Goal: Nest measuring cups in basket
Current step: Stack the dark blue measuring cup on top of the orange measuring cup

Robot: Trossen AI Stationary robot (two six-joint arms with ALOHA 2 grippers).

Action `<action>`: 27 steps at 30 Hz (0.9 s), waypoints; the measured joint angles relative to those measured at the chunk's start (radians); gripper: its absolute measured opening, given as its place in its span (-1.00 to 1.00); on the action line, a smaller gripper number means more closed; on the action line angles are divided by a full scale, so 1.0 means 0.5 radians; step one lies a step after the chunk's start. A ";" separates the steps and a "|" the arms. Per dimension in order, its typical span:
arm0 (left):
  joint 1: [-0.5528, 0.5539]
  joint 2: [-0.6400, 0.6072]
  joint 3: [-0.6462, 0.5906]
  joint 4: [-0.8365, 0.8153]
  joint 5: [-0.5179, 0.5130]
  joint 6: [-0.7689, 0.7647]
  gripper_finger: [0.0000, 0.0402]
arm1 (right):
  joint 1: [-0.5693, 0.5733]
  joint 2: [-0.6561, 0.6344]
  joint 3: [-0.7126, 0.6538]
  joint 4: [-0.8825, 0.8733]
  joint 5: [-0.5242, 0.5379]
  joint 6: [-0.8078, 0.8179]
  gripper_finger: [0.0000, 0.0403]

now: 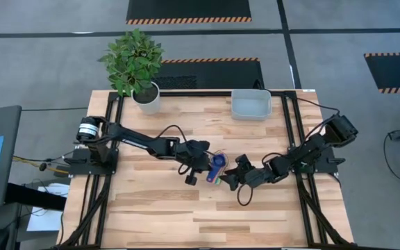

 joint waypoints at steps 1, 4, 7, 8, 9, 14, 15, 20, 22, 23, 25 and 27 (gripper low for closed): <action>0.000 0.015 0.001 0.011 -0.003 -0.012 -0.97 | 0.000 0.000 0.000 0.004 -0.001 -0.001 0.34; -0.004 0.017 -0.001 -0.011 -0.008 -0.063 -0.97 | 0.000 0.000 0.000 0.020 0.000 -0.001 0.34; -0.004 -0.062 -0.003 -0.235 -0.114 -0.055 -0.97 | 0.022 -0.005 0.000 0.011 0.001 0.026 0.34; -0.003 -0.100 -0.004 -0.294 -0.158 -0.050 -0.97 | 0.043 -0.008 0.000 0.011 0.005 0.044 0.34; -0.003 -0.140 -0.001 -0.337 -0.200 -0.042 -0.97 | 0.067 -0.008 0.000 0.010 0.006 0.056 0.34; -0.002 -0.265 -0.001 -0.479 -0.251 -0.040 -0.97 | 0.126 -0.008 0.000 -0.046 0.040 0.063 0.34; 0.000 -0.266 -0.001 -0.482 -0.257 -0.041 -0.97 | 0.127 -0.011 0.000 -0.086 0.078 0.063 0.34; 0.010 -0.088 -0.072 -0.273 -0.186 -0.110 -0.97 | 0.115 -0.018 -0.001 -0.325 0.211 0.178 0.30; 0.004 -0.008 -0.072 -0.242 -0.165 -0.129 -0.97 | 0.104 -0.018 -0.001 -0.367 0.181 0.230 0.24; -0.001 0.016 -0.072 -0.214 -0.163 -0.138 -0.97 | 0.093 -0.018 -0.001 -0.383 0.152 0.258 0.21; -0.003 0.053 -0.071 -0.183 -0.148 -0.154 -0.97 | 0.074 -0.018 -0.001 -0.378 0.091 0.279 0.13; -0.002 0.078 -0.069 -0.170 -0.143 -0.177 -0.97 | 0.046 -0.018 0.000 -0.373 0.026 0.286 0.05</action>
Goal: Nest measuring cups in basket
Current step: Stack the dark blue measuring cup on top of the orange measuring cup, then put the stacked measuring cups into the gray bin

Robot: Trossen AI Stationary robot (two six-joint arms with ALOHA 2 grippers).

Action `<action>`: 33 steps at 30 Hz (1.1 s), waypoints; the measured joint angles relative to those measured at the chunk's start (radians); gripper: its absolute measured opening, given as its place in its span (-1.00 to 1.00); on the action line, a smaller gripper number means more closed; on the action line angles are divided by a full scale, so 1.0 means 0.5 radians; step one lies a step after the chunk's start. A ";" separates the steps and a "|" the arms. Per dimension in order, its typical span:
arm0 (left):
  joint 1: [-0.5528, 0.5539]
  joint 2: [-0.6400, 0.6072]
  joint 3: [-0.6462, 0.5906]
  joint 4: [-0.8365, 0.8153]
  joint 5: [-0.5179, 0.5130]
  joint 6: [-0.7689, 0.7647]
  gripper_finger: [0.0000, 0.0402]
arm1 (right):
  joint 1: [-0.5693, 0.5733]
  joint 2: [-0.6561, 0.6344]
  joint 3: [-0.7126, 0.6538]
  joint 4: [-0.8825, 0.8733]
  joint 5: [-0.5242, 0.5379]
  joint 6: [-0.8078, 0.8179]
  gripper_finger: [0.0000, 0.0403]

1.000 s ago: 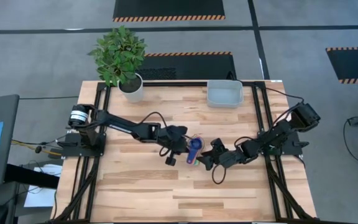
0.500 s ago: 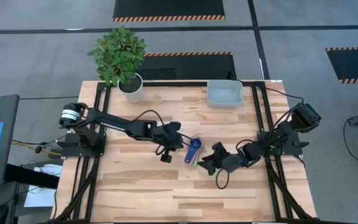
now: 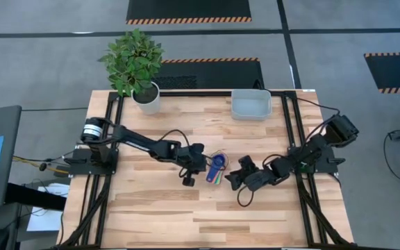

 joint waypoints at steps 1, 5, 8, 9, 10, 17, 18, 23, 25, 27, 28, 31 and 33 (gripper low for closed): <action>0.001 0.003 0.015 -0.002 0.002 -0.009 -0.97 | -0.018 0.000 0.000 -0.001 -0.032 0.007 0.01; 0.001 0.001 0.105 0.029 -0.012 -0.059 -0.97 | -0.114 0.000 0.000 -0.008 -0.178 0.015 -0.16; 0.001 0.001 0.153 -0.021 -0.013 -0.074 -0.97 | -0.185 0.000 0.007 -0.018 -0.266 0.009 -0.28; -0.002 0.001 0.174 -0.046 -0.013 -0.076 -0.97 | -0.202 0.000 0.020 -0.032 -0.288 -0.011 -0.32; -0.006 0.001 0.191 -0.069 -0.014 -0.076 -0.97 | -0.214 0.000 0.031 -0.031 -0.306 -0.034 -0.36; -0.022 0.000 0.197 -0.069 -0.021 -0.076 -0.97 | -0.215 0.000 0.118 -0.030 -0.327 -0.182 -0.54; -0.022 0.000 0.197 -0.071 -0.020 -0.077 -0.97 | -0.219 0.000 0.122 -0.032 -0.327 -0.186 -0.56; -0.025 0.000 0.197 -0.081 -0.021 -0.077 -0.97 | -0.220 0.000 0.124 -0.040 -0.331 -0.214 -0.59; -0.025 -0.011 0.197 -0.126 -0.021 -0.075 -0.97 | -0.195 0.000 0.124 -0.055 -0.323 -0.218 -0.59; -0.020 -0.038 0.196 -0.198 -0.021 -0.065 -0.97 | -0.148 0.000 0.124 -0.056 -0.287 -0.218 -0.59; -0.017 -0.052 0.196 -0.231 -0.022 -0.054 -0.97 | -0.120 0.000 0.124 -0.044 -0.265 -0.218 -0.59; -0.012 -0.063 0.196 -0.327 -0.022 -0.053 -0.97 | -0.027 0.000 0.122 0.041 -0.183 -0.218 -0.59; -0.022 -0.064 0.188 -0.329 -0.024 -0.054 -0.97 | 0.044 0.000 0.105 0.141 -0.050 -0.196 -0.59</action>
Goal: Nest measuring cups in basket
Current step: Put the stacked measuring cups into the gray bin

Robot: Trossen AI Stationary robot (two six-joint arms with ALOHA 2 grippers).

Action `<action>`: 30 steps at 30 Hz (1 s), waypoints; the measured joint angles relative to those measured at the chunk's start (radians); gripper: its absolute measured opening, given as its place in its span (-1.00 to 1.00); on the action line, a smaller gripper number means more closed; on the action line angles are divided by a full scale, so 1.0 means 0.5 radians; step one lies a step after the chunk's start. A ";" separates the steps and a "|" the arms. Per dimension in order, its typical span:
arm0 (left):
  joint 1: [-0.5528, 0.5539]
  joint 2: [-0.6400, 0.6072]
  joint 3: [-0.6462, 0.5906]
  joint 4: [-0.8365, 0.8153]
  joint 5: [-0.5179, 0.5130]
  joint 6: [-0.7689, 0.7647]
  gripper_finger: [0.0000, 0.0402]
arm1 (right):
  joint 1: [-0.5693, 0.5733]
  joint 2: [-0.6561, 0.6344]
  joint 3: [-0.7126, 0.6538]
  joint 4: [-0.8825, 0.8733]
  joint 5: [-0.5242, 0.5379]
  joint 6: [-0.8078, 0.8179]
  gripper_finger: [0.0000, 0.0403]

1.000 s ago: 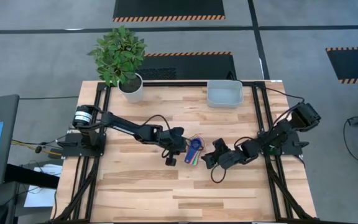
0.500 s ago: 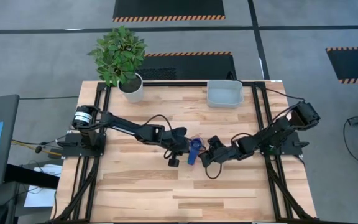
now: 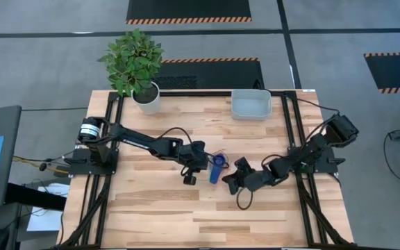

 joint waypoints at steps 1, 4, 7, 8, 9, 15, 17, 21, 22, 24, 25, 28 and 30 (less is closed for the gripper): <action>-0.008 0.000 -0.018 0.039 -0.002 -0.004 -0.97 | 0.032 0.004 -0.007 0.025 0.055 0.026 -0.57; -0.043 0.054 -0.049 0.106 -0.001 -0.017 -0.97 | 0.122 0.020 -0.036 0.034 0.182 0.114 -0.41; -0.072 0.103 -0.047 0.207 0.000 -0.031 -0.97 | 0.211 0.027 -0.034 0.037 0.395 0.225 -0.12; -0.080 0.109 -0.048 0.210 0.000 -0.033 -0.97 | 0.231 0.047 -0.034 0.063 0.451 0.257 0.00; -0.087 0.126 -0.039 0.267 0.000 -0.033 -0.97 | 0.238 0.073 -0.035 0.081 0.479 0.294 0.12; -0.096 0.135 -0.032 0.362 -0.016 -0.033 -0.97 | 0.176 0.352 -0.036 0.460 0.502 0.435 0.62; -0.095 0.135 -0.032 0.383 -0.018 -0.033 -0.97 | 0.136 0.462 -0.035 0.681 0.477 0.413 0.69; -0.094 0.135 -0.032 0.391 -0.020 -0.017 -0.97 | 0.073 0.617 -0.029 1.056 0.466 0.309 0.71; -0.093 0.135 -0.032 0.393 -0.019 -0.017 -0.97 | 0.058 0.642 -0.029 1.117 0.466 0.289 0.70; -0.092 0.129 -0.032 0.396 -0.018 -0.018 -0.97 | 0.031 0.677 -0.026 1.201 0.465 0.276 0.66; -0.092 0.129 -0.032 0.397 -0.019 -0.018 -0.97 | 0.018 0.694 -0.025 1.230 0.464 0.276 0.64; -0.092 0.128 -0.032 0.383 -0.019 -0.019 -0.97 | -0.004 0.727 -0.013 1.229 0.443 0.295 0.58; -0.092 0.128 -0.032 0.382 -0.019 -0.021 -0.97 | -0.009 0.738 0.003 1.223 0.430 0.316 0.55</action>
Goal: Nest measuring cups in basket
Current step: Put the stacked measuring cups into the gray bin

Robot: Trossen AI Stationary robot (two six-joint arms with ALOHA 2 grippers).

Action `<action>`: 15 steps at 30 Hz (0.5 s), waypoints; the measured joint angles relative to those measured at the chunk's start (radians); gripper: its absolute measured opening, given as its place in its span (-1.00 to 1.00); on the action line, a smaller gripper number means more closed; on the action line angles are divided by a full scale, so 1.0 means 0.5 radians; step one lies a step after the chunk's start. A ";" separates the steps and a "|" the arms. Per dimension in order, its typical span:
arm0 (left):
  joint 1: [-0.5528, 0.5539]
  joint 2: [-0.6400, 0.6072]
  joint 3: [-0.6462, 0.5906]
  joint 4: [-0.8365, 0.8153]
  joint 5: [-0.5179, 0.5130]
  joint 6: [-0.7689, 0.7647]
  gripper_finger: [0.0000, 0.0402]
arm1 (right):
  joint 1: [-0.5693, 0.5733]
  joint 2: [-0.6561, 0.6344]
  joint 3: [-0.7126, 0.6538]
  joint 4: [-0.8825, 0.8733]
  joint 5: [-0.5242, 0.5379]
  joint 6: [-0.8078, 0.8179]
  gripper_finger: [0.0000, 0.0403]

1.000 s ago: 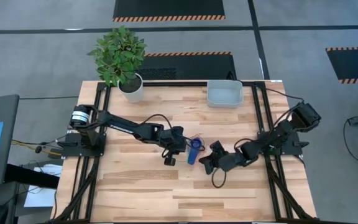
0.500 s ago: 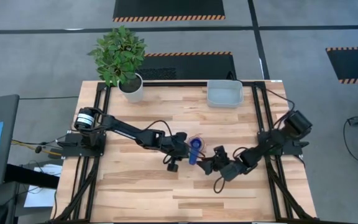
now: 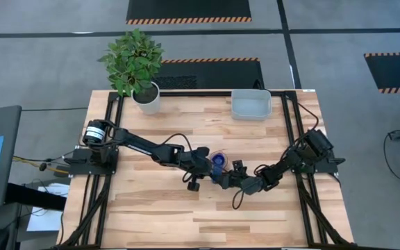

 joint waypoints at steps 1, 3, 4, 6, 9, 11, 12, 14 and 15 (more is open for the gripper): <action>0.000 0.000 0.000 -0.001 0.000 -0.004 -0.97 | -0.001 0.015 0.011 -0.002 -0.001 0.000 0.53; 0.000 -0.001 0.000 -0.014 0.001 -0.005 -0.97 | -0.008 0.025 0.027 -0.008 0.003 0.007 0.50; 0.000 -0.001 0.000 -0.019 0.000 -0.005 -0.97 | -0.010 0.025 0.032 -0.017 0.001 0.017 0.49; 0.000 -0.001 0.000 -0.038 0.002 -0.006 -0.97 | -0.014 0.026 0.046 -0.049 0.002 0.028 0.46; -0.001 -0.002 0.000 -0.082 0.001 -0.022 -0.97 | -0.023 0.027 0.056 -0.097 0.001 0.064 0.40; -0.001 -0.002 0.000 -0.113 0.002 -0.026 -0.97 | -0.023 0.028 0.054 -0.099 0.003 0.075 0.35; -0.002 -0.002 0.000 -0.121 0.002 -0.026 -0.97 | -0.024 0.028 0.054 -0.100 0.003 0.077 0.32; -0.006 -0.002 0.000 -0.129 0.002 -0.032 -0.97 | -0.024 0.028 0.054 -0.103 0.003 0.077 0.25; -0.010 -0.002 0.000 -0.131 0.001 -0.032 -0.97 | -0.024 0.028 0.054 -0.104 0.003 0.078 0.21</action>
